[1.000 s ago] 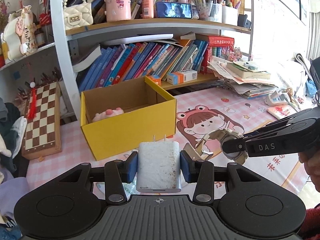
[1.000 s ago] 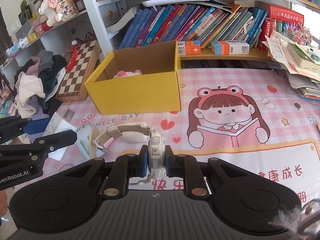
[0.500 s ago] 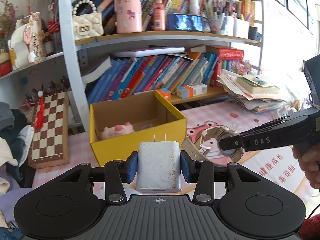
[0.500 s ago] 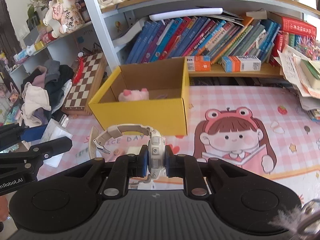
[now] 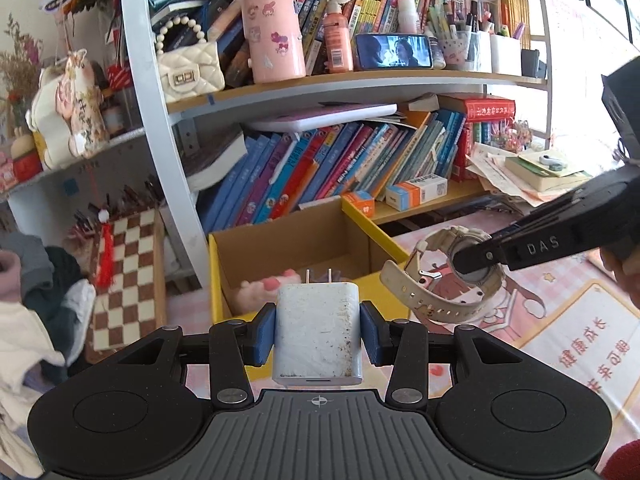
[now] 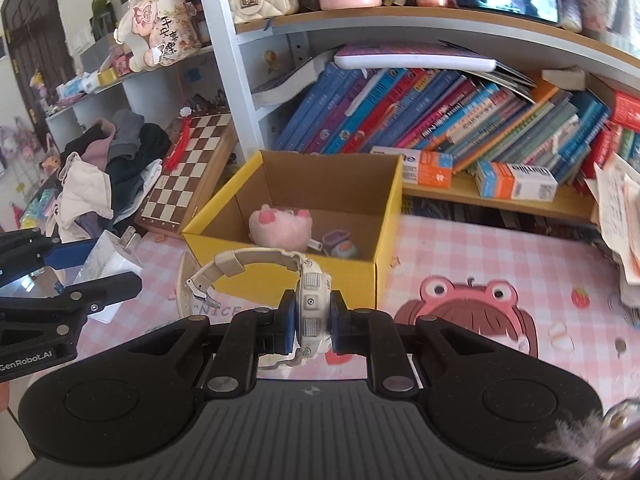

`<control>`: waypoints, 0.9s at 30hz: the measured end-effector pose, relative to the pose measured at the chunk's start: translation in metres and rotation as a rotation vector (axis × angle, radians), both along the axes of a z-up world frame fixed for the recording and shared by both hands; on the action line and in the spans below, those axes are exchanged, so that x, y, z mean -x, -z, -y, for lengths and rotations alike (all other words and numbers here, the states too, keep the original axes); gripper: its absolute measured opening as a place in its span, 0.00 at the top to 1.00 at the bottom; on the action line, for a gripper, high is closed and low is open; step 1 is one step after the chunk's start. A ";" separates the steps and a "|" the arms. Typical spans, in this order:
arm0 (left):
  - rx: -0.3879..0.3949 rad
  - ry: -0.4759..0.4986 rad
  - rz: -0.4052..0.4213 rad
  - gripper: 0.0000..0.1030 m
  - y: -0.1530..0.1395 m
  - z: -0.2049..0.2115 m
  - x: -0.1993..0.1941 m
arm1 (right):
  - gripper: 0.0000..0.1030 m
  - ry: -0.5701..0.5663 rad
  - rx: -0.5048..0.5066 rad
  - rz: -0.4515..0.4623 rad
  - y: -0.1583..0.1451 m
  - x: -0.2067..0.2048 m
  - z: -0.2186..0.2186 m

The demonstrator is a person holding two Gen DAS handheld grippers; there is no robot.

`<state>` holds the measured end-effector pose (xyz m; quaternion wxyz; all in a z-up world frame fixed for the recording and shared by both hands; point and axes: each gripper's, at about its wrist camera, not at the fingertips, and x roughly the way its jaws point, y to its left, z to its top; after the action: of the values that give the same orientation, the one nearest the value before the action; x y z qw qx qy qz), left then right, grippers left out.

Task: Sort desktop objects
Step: 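Lower the charger and watch into the yellow box and open both tools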

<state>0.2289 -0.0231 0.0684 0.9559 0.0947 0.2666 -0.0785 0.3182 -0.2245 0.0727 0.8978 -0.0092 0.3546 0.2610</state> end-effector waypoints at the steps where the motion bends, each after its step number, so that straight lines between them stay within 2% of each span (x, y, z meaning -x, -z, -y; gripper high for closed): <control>1: -0.002 -0.007 0.000 0.59 0.000 -0.001 -0.003 | 0.85 -0.006 0.000 -0.003 0.000 -0.006 -0.001; 8: -0.015 -0.042 -0.033 0.59 -0.002 -0.012 -0.035 | 0.85 -0.067 0.029 0.007 -0.006 -0.045 -0.013; 18: -0.064 -0.047 -0.032 0.59 -0.010 -0.013 -0.091 | 0.85 -0.100 0.080 0.062 -0.019 -0.100 -0.028; 27: -0.102 -0.039 -0.034 0.59 -0.007 -0.007 -0.134 | 0.85 -0.109 0.106 0.072 -0.013 -0.152 -0.045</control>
<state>0.3633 -0.0165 0.0754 0.9466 0.1369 0.2881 -0.0476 0.4703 -0.1794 0.0857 0.8926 -0.0856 0.3347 0.2898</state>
